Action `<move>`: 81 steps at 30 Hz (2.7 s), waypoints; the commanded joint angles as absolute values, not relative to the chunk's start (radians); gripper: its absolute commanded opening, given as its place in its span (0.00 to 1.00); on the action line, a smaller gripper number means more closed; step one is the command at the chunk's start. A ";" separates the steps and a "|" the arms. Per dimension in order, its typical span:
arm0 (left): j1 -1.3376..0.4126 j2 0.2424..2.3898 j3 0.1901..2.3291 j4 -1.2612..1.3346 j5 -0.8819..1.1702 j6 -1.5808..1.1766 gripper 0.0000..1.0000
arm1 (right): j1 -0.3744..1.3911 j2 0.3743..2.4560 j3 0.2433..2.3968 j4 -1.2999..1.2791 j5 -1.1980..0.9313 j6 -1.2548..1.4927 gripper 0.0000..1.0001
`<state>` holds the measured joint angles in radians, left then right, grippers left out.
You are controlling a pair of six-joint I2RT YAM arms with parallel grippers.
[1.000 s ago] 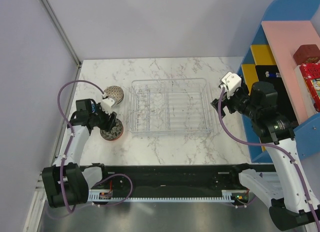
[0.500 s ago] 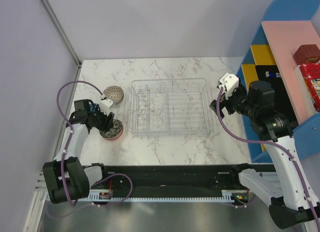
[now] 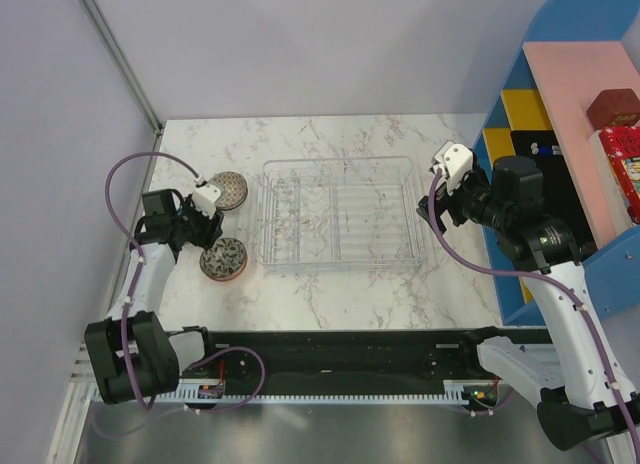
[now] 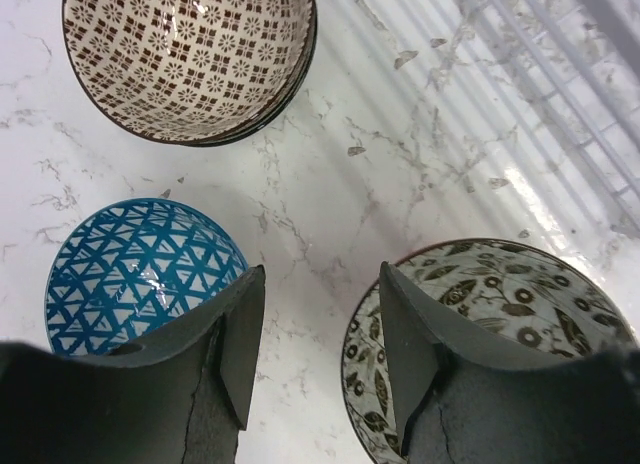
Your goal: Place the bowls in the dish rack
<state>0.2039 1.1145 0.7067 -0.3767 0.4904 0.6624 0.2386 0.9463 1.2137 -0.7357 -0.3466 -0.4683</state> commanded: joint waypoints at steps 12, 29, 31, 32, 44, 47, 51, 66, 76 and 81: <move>0.218 1.270 0.749 -0.362 0.525 0.758 0.55 | 0.242 0.954 1.233 -0.736 -0.371 -0.474 0.98; 0.224 1.121 0.709 -0.503 0.558 0.842 0.51 | 0.245 0.966 1.241 -0.738 -0.385 -0.460 0.98; 0.225 1.156 0.707 -0.502 0.558 0.857 0.51 | 0.244 0.965 1.241 -0.736 -0.393 -0.459 0.98; 0.224 1.172 0.707 -0.493 0.552 0.862 0.50 | 0.242 0.963 1.241 -0.736 -0.394 -0.456 0.98; 0.233 1.315 0.773 -0.454 0.557 0.853 0.38 | 0.244 0.962 1.239 -0.745 -0.390 -0.454 0.98; 0.233 1.293 0.775 -0.456 0.557 0.848 0.35 | 0.244 0.966 1.243 -0.744 -0.396 -0.453 0.98; 0.233 1.259 0.779 -0.462 0.560 0.835 0.24 | 0.244 0.971 1.249 -0.746 -0.403 -0.448 0.98; 0.235 1.255 0.779 -0.479 0.551 0.815 0.04 | 0.244 0.982 1.252 -0.752 -0.423 -0.445 0.98; 0.258 1.244 0.761 -0.454 0.526 0.796 0.17 | 0.244 0.996 1.256 -0.755 -0.437 -0.445 0.98; 0.264 1.230 0.755 -0.454 0.518 0.798 0.20 | 0.244 0.999 1.258 -0.756 -0.439 -0.443 0.98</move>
